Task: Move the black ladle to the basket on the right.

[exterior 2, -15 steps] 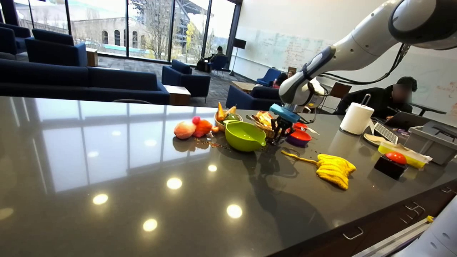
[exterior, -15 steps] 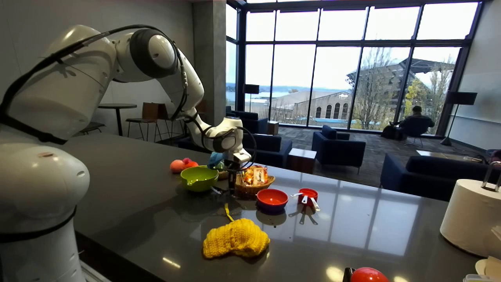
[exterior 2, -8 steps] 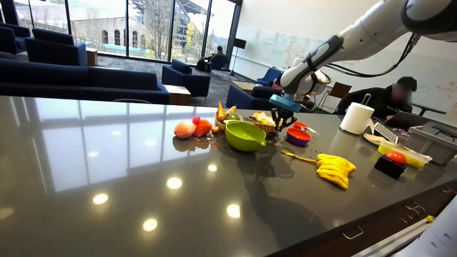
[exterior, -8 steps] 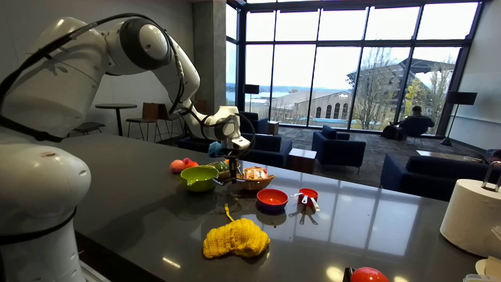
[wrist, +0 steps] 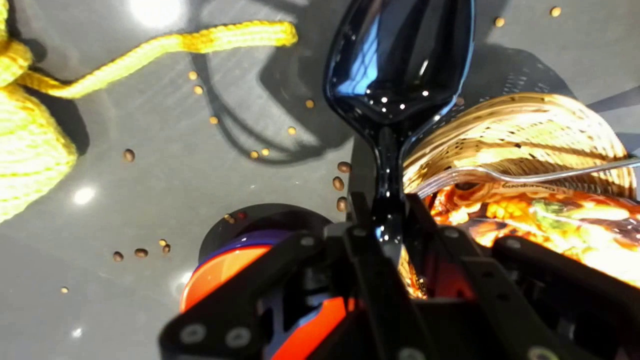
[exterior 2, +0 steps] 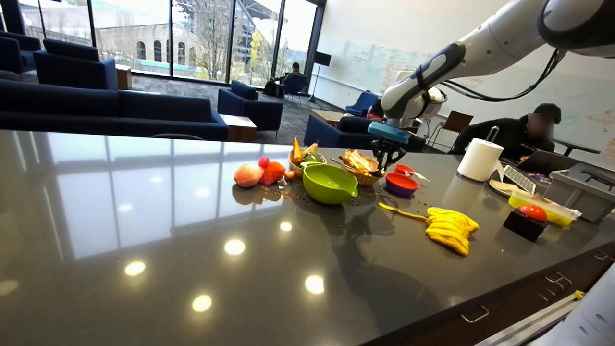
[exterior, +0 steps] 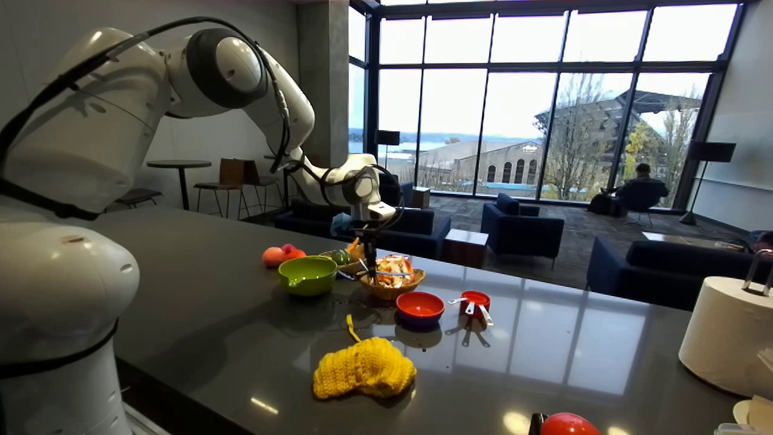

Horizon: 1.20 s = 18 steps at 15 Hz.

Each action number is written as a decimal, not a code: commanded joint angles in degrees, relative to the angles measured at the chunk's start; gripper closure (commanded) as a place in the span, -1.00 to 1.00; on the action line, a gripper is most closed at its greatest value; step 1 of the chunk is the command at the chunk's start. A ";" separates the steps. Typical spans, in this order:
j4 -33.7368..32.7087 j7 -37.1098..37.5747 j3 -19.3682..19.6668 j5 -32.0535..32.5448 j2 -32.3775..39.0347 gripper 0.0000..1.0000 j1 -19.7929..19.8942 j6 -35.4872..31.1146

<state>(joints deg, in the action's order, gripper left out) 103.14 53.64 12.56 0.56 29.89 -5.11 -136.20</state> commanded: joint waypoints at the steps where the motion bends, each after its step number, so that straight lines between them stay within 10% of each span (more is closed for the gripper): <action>1: -3.27 -1.36 -0.45 3.18 1.78 0.90 0.61 0.44; 18: -19.16 -13.63 -0.83 3.63 13.47 0.90 3.43 0.04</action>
<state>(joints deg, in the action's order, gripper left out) 88.20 42.11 12.29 4.44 40.43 -2.62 -136.52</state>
